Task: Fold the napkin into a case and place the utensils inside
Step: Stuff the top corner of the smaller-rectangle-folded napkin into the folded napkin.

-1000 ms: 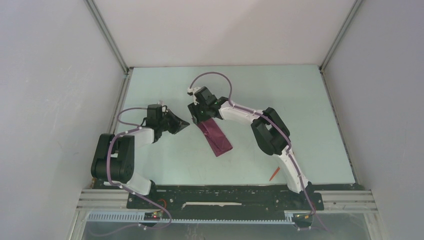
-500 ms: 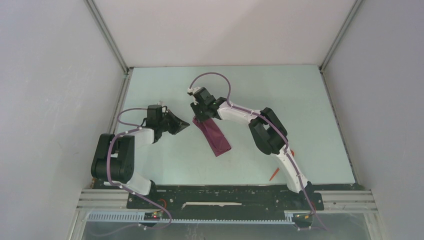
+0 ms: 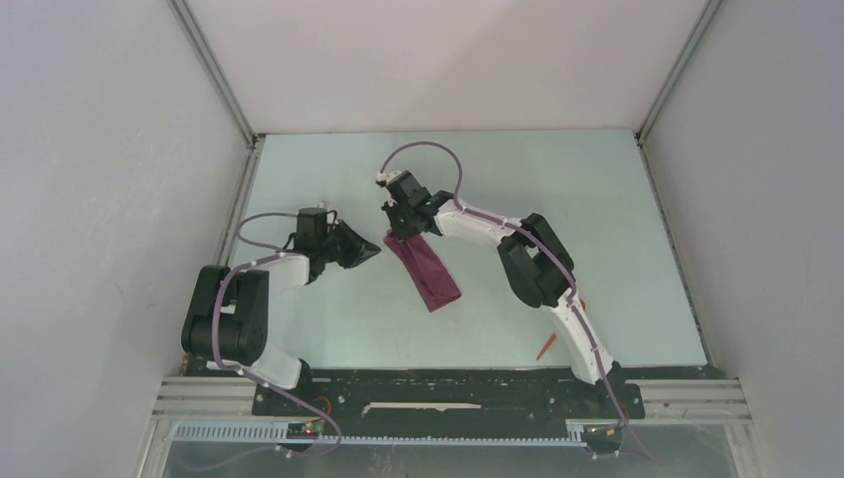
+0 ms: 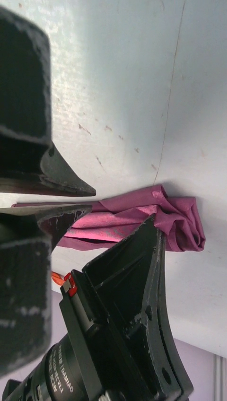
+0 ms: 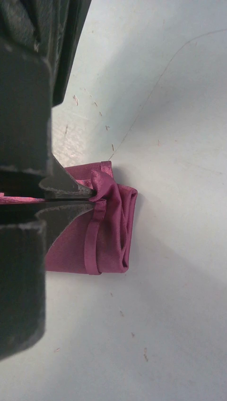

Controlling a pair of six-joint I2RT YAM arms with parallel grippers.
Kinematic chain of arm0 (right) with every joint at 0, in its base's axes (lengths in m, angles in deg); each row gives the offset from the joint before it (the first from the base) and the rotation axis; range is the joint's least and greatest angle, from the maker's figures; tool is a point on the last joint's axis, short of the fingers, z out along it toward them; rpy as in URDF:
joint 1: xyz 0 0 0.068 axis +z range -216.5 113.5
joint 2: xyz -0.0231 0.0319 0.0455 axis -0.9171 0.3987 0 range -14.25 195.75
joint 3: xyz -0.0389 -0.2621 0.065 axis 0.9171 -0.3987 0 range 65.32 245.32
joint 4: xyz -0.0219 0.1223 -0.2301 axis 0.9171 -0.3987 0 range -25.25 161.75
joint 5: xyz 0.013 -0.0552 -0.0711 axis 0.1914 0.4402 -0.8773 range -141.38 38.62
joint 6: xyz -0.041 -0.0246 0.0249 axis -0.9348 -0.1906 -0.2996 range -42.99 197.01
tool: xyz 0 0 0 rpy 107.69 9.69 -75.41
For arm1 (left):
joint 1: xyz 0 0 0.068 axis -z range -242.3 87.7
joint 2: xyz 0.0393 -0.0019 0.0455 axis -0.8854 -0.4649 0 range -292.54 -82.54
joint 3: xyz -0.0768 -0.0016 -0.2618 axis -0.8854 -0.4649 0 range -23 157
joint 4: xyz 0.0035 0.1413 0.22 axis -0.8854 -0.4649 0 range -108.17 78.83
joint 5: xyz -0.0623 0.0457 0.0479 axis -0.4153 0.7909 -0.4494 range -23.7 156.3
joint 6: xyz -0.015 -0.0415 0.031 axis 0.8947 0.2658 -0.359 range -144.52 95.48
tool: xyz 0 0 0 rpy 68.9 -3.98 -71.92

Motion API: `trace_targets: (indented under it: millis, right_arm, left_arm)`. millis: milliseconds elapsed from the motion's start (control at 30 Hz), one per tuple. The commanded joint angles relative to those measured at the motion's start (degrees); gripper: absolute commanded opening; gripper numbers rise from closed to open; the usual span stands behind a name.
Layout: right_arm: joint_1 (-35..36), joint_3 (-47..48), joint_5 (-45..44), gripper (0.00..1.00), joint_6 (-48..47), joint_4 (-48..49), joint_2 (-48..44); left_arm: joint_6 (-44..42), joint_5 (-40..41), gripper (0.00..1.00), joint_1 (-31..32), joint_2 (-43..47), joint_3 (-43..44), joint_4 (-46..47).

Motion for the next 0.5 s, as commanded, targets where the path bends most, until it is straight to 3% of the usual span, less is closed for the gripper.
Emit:
trace_targets:
  millis: [0, 200, 467]
  right_arm:
    - [-1.6, -1.9, 1.5, 0.00, 5.0, -0.1, -7.1]
    - [-3.2, -9.3, 3.0, 0.00, 9.2, 4.8, -11.9]
    - [-4.8, -12.8, 4.5, 0.00, 10.7, 6.3, -14.0]
  left_arm:
    - [-4.7, 1.6, 0.20, 3.3, 0.2, 5.2, -3.2]
    - [-7.9, 5.7, 0.29, 8.3, -3.2, 12.3, -9.6]
    - [-11.5, 12.0, 0.20, 12.7, -7.3, 19.5, -17.6]
